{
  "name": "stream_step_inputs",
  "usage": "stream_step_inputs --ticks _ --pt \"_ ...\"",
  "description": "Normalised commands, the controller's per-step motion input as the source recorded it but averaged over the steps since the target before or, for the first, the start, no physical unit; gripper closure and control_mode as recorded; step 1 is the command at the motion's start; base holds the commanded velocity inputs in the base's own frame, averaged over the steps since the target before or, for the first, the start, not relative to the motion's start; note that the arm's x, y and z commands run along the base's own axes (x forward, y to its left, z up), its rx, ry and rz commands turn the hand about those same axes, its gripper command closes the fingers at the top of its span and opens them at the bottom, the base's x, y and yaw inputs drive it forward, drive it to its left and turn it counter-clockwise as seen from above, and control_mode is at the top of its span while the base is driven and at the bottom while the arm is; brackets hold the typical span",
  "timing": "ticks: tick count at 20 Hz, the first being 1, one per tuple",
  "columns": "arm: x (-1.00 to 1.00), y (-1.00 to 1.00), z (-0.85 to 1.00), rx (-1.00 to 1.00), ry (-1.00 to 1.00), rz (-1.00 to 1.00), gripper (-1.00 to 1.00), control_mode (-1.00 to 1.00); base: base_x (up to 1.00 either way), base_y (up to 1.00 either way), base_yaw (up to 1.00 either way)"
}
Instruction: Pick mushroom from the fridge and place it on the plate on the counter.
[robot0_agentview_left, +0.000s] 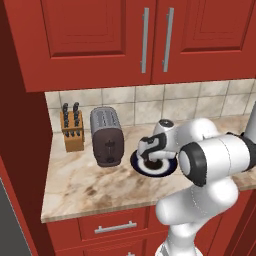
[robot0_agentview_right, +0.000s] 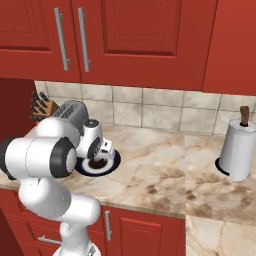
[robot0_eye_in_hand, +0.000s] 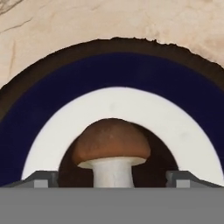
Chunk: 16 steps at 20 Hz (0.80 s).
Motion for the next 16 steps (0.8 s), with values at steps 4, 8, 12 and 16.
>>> stream_step_inputs --ticks 4,8,12,16 --pt "-0.15 0.0 0.34 0.0 -0.04 0.0 -1.0 -1.0 0.0 0.0 0.0" --pt "-0.24 0.0 0.44 0.0 -0.04 0.0 -1.0 -1.0 0.0 0.0 0.0" --pt "-0.37 0.0 0.53 0.0 -0.04 0.0 -1.0 -1.0 0.0 0.0 0.0" --pt "-0.53 0.0 0.6 0.0 -0.05 0.0 -1.0 -1.0 0.0 0.0 0.0"
